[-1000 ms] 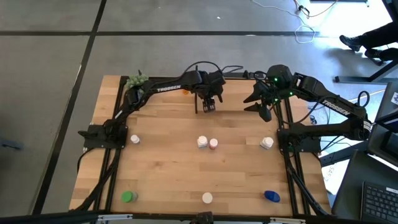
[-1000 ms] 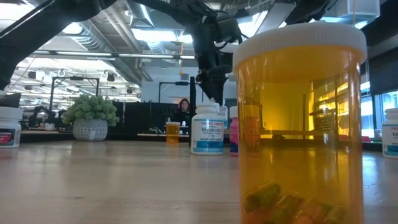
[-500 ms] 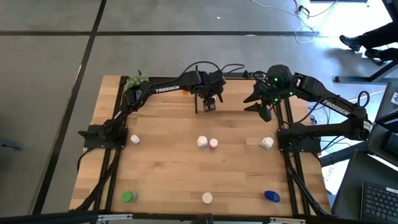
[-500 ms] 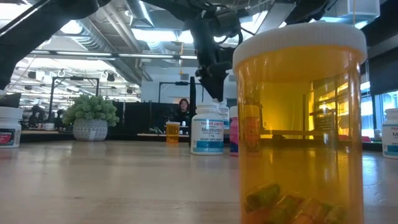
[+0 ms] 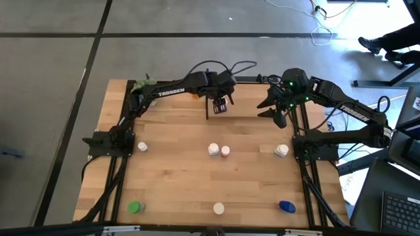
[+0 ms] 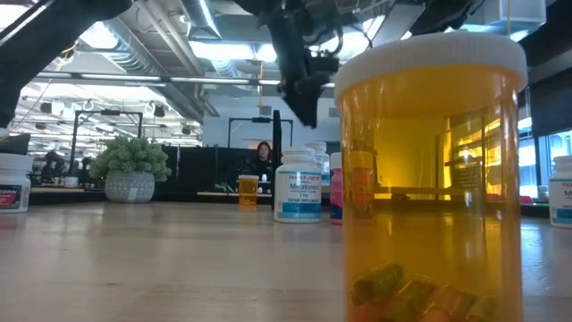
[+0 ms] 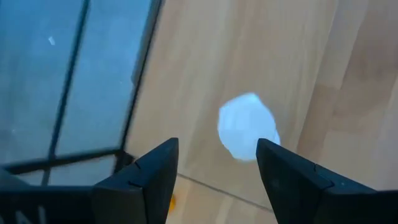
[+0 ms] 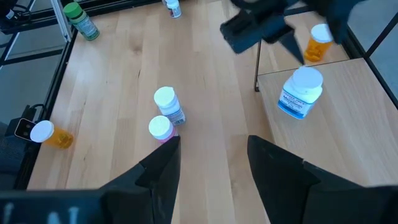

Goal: Pick and place medicine bottles onto shelf by color
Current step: Put the white medicine bottle on the shelf

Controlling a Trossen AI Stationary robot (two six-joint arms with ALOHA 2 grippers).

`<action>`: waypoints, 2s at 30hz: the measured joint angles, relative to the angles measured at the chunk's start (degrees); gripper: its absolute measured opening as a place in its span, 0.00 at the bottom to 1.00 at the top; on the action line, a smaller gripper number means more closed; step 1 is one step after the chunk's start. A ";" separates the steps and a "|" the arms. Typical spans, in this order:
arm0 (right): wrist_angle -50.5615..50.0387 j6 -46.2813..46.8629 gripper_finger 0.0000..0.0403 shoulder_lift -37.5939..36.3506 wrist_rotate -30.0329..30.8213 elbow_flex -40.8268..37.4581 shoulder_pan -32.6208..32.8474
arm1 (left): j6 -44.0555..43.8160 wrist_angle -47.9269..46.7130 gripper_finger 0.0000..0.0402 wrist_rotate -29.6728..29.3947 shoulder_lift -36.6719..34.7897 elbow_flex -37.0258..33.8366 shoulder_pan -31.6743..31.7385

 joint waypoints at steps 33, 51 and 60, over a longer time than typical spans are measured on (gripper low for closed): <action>0.03 -0.01 0.47 0.00 0.00 0.00 0.02 | 11.06 5.20 0.00 18.46 -0.90 -9.68 -1.34; 0.03 0.00 0.47 0.00 -0.01 0.00 0.01 | 11.87 10.58 0.00 6.83 -0.90 -11.91 -0.47; 0.04 0.00 0.47 0.00 0.00 0.00 0.02 | 12.13 10.55 0.00 5.32 -0.90 -11.91 0.58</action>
